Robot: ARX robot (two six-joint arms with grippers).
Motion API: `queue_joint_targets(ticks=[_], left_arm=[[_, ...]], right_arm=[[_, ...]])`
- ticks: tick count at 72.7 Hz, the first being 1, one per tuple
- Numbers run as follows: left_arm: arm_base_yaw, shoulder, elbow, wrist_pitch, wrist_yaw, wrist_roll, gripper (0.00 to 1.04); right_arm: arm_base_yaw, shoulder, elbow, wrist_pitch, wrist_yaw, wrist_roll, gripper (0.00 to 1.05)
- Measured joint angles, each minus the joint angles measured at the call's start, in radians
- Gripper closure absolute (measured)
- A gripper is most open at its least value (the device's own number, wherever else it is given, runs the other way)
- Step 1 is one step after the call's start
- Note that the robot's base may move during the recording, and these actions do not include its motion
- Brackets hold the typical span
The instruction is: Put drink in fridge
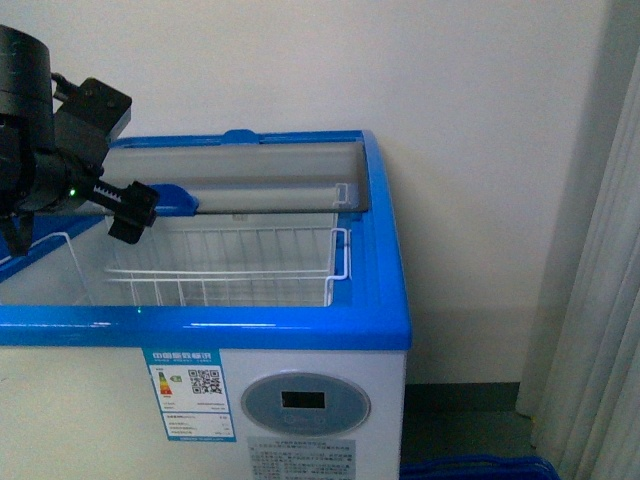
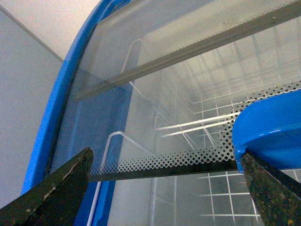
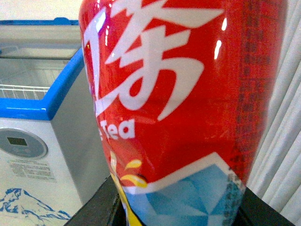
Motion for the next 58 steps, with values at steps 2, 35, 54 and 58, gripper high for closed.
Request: queue_joint_targets(ticks=[2, 35, 54, 58], left_arm=[[0.002, 0.007, 0.013, -0.005, 0.002, -0.003, 0.08], [0.019, 0.173, 0.307, -0.117, 0.043, -0.026, 0.08], [0.019, 0.245, 0.441, -0.170, 0.035, -0.043, 0.08], [0.019, 0.256, 0.459, -0.175, 0.033, -0.042, 0.08]], right_arm=[[0.000, 0.000, 0.000, 0.000, 0.000, 0.000, 0.68], [0.000, 0.000, 0.000, 0.000, 0.000, 0.000, 0.68], [0.000, 0.000, 0.000, 0.000, 0.000, 0.000, 0.68], [0.000, 0.000, 0.000, 0.000, 0.000, 0.000, 0.68]])
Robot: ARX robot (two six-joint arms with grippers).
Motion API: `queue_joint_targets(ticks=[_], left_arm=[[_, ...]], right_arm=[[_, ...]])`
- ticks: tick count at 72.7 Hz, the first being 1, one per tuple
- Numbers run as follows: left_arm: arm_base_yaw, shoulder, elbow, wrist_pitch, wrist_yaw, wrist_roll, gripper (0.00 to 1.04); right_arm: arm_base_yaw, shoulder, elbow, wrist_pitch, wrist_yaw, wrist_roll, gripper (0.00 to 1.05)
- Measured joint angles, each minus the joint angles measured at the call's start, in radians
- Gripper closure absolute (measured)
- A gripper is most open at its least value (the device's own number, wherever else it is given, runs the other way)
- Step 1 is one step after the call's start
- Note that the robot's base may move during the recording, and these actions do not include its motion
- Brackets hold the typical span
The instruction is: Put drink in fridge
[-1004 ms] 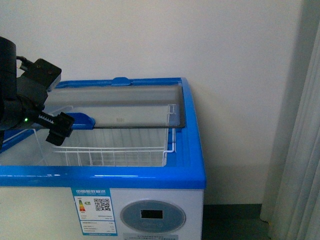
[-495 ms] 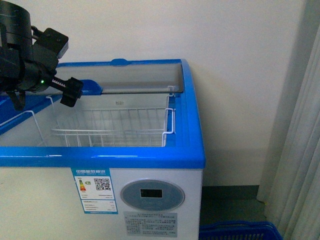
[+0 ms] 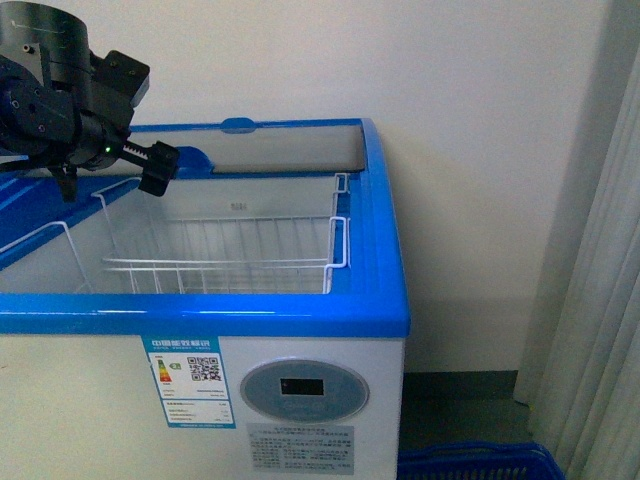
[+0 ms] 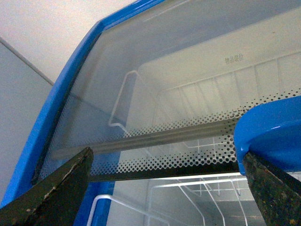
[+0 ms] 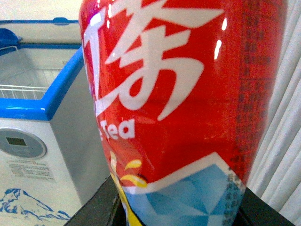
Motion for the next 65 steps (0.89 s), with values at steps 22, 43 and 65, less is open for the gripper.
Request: queue_joint_targets(ticks=[22, 43, 65], left_arm=[[-0.002, 0.040, 0.072, -0.027, -0.014, -0.024, 0.08], [-0.002, 0.042, 0.074, -0.024, -0.018, -0.049, 0.08], [-0.004, 0.032, 0.043, 0.002, -0.026, -0.069, 0.08]], right_arm=[[0.000, 0.000, 0.000, 0.000, 0.000, 0.000, 0.68], [0.000, 0.000, 0.000, 0.000, 0.000, 0.000, 0.68], [0.000, 0.000, 0.000, 0.000, 0.000, 0.000, 0.68]])
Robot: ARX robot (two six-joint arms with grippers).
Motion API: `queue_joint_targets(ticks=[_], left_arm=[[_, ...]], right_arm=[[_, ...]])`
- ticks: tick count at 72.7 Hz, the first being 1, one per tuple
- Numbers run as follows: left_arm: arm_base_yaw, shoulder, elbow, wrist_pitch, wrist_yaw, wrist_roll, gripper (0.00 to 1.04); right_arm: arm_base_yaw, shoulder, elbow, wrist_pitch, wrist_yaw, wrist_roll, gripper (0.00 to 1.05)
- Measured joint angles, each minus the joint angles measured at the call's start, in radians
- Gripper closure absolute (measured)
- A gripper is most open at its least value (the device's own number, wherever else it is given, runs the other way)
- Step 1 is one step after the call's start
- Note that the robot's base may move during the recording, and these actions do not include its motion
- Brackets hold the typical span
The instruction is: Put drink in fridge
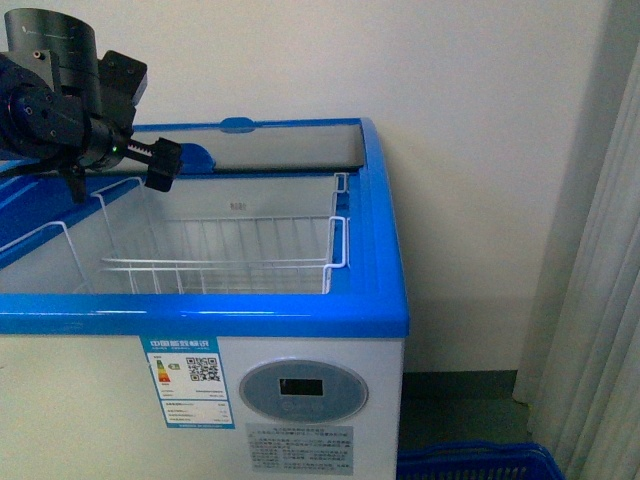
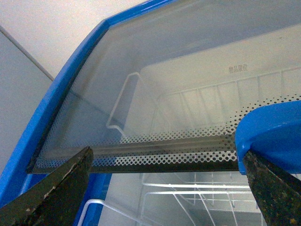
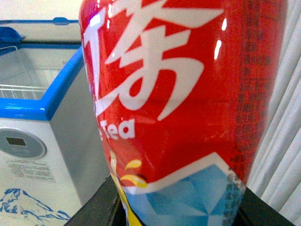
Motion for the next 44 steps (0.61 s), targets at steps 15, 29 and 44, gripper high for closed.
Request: queue_joint_targets(ticks=[15, 29, 44], left_arm=[[0.000, 0.000, 0.000, 0.000, 0.000, -0.002, 0.08], [0.000, 0.000, 0.000, 0.000, 0.000, -0.002, 0.08], [0.001, -0.002, -0.024, 0.058, 0.030, -0.023, 0.08]], right_arm=[[0.000, 0.000, 0.000, 0.000, 0.000, 0.000, 0.68], [0.000, 0.000, 0.000, 0.000, 0.000, 0.000, 0.68], [0.000, 0.000, 0.000, 0.000, 0.000, 0.000, 0.68]])
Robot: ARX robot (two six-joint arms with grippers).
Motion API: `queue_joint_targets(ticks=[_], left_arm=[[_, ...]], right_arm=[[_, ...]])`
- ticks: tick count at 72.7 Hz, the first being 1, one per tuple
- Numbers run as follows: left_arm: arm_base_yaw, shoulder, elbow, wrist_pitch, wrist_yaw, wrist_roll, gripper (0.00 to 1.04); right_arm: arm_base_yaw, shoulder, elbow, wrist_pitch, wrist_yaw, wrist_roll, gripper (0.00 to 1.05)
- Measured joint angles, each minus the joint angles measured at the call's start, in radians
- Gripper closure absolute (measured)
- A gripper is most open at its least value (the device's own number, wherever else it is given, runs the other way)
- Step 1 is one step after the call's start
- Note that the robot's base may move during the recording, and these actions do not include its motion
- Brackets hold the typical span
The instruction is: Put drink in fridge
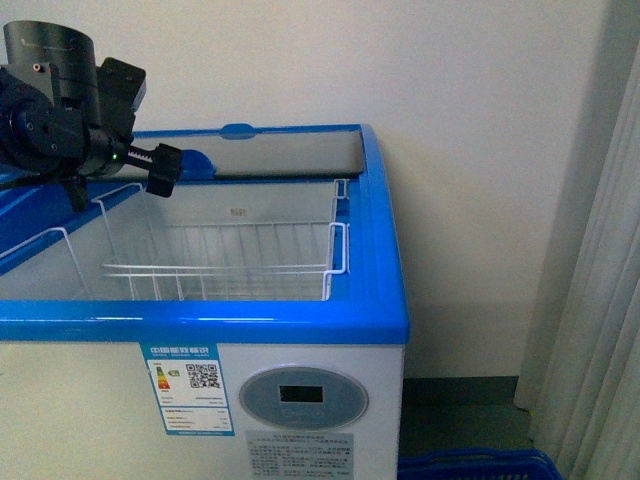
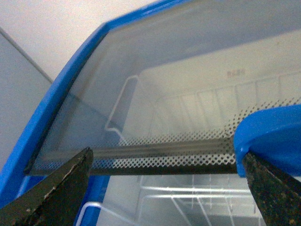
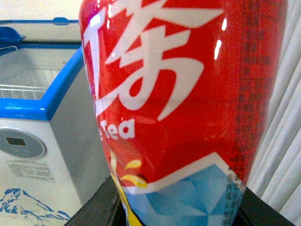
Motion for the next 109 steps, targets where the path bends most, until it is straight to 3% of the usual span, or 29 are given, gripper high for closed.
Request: queue_joint_targets(ticks=[21, 45, 78, 109], left_arm=[[0.019, -0.071, -0.129, 0.093, 0.019, -0.115, 0.08], [0.044, -0.256, -0.340, 0.095, 0.023, -0.242, 0.08], [0.016, -0.707, -0.888, 0.356, 0.041, -0.300, 0.08], [-0.050, -1.115, -1.267, 0.450, 0.001, -0.337, 0.08]], right_arm=[[0.000, 0.000, 0.000, 0.000, 0.002, 0.000, 0.68], [0.000, 0.000, 0.000, 0.000, 0.002, 0.000, 0.68], [0.000, 0.000, 0.000, 0.000, 0.002, 0.000, 0.68], [0.000, 0.000, 0.000, 0.000, 0.002, 0.000, 0.68]])
